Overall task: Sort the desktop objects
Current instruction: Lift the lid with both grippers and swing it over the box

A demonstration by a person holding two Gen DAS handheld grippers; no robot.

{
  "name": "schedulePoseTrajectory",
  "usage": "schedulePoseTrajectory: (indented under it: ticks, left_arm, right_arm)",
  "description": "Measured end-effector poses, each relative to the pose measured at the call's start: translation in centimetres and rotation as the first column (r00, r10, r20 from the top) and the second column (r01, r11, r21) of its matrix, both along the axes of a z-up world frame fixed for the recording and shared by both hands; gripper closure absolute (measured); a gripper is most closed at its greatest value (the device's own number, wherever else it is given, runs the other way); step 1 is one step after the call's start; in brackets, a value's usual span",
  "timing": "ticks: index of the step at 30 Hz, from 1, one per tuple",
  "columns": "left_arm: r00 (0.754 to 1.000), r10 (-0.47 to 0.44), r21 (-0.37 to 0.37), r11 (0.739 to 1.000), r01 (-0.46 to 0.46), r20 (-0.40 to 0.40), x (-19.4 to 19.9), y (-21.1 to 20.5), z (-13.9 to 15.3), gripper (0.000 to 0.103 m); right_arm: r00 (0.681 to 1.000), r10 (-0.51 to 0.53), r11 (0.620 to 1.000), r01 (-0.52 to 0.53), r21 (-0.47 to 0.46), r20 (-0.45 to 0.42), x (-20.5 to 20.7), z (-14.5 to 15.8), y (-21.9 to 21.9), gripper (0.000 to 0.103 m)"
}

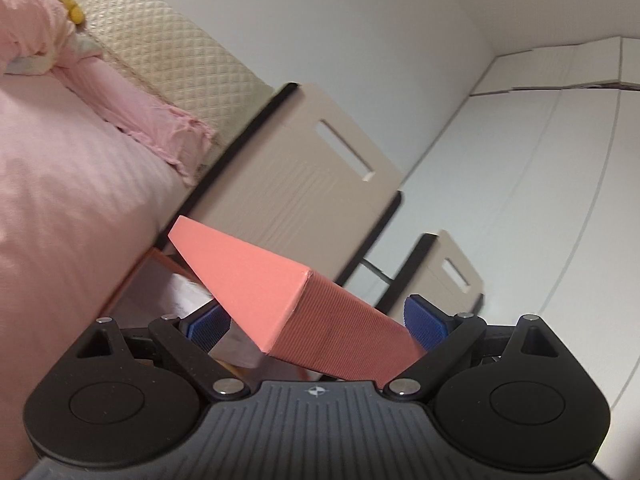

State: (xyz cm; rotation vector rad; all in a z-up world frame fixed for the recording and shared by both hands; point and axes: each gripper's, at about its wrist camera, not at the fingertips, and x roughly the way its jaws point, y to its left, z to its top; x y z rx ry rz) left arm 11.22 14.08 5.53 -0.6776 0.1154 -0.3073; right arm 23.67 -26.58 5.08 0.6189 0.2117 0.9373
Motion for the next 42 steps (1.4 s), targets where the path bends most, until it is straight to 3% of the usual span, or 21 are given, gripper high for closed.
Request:
schedulePoseTrajectory:
  ticks: [3, 7, 9, 14, 19, 25, 30, 34, 39, 42]
  left_arm:
    - [0.999, 0.043, 0.0, 0.999, -0.043, 0.002, 0.4, 0.7, -1.9, 0.009]
    - [0.987, 0.144, 0.039, 0.989, -0.141, -0.078, 1.2, 0.9, -3.5, 0.009]
    - [0.976, 0.192, 0.059, 0.981, -0.187, -0.105, 1.4, 1.2, -4.2, 0.017]
    - [0.973, 0.221, 0.135, 0.968, -0.21, -0.072, 0.9, -0.1, -4.0, 0.015]
    - [0.969, 0.24, 0.221, 0.95, -0.222, -0.06, 0.9, -0.9, -4.0, 0.015]
    - [0.967, 0.251, 0.262, 0.937, -0.231, -0.045, 0.7, -1.3, -3.8, 0.013]
    - [0.963, 0.266, 0.314, 0.919, -0.24, -0.04, 0.6, -1.9, -4.0, 0.011]
    - [0.962, 0.271, 0.334, 0.91, -0.243, -0.038, 0.5, -2.2, -4.1, 0.011]
    - [0.962, 0.271, 0.362, 0.901, -0.24, -0.039, 0.4, -2.4, -4.3, 0.011]
    - [0.96, 0.276, 0.366, 0.898, -0.243, -0.04, 0.3, -2.4, -4.3, 0.011]
  right_arm:
    - [1.0, 0.021, 1.0, -0.021, 0.003, -0.019, 1.3, -2.2, 1.4, 0.029]
    - [0.999, 0.032, 0.998, -0.032, -0.054, -0.002, 0.8, -4.2, 2.7, 0.028]
    - [1.0, 0.028, 0.994, -0.029, -0.11, -0.005, 0.3, -5.3, 3.3, 0.026]
    - [0.99, -0.018, 0.994, 0.004, -0.105, -0.137, 0.6, -8.2, 3.1, 0.023]
    - [0.997, -0.027, 0.98, 0.011, -0.197, -0.077, -1.0, -7.2, 4.1, 0.014]
    - [0.995, -0.019, 0.967, -0.006, -0.256, -0.093, -1.3, -6.4, 4.3, 0.007]
    - [0.998, -0.028, 0.906, 0.001, -0.423, -0.058, -2.6, -4.5, 5.5, 0.001]
    - [0.996, -0.082, 0.808, 0.05, -0.587, -0.027, -3.9, -3.9, 6.6, 0.001]
    - [0.995, -0.098, 0.744, 0.075, -0.663, 0.002, -5.3, -4.9, 6.9, 0.001]
    - [0.989, -0.142, 0.682, 0.123, -0.721, 0.034, -6.3, -6.3, 7.2, 0.001]
